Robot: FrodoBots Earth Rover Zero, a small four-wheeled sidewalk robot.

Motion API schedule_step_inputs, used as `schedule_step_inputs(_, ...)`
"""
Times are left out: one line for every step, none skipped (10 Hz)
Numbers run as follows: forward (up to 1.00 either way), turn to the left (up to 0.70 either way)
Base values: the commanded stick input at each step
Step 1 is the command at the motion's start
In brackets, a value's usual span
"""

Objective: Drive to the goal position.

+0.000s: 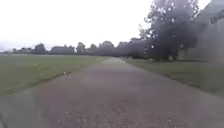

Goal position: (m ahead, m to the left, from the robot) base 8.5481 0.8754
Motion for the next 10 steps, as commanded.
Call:
schedule_step_inputs(1.00, 0.00)
schedule_step_inputs(1.00, 0.00)
schedule_step_inputs(1.00, 0.00)
schedule_step_inputs(1.00, -0.24)
schedule_step_inputs(1.00, -0.16)
schedule_step_inputs(1.00, -0.08)
schedule_step_inputs(1.00, 0.00)
schedule_step_inputs(1.00, 0.00)
schedule_step_inputs(1.00, 0.00)
schedule_step_inputs(1.00, 0.00)
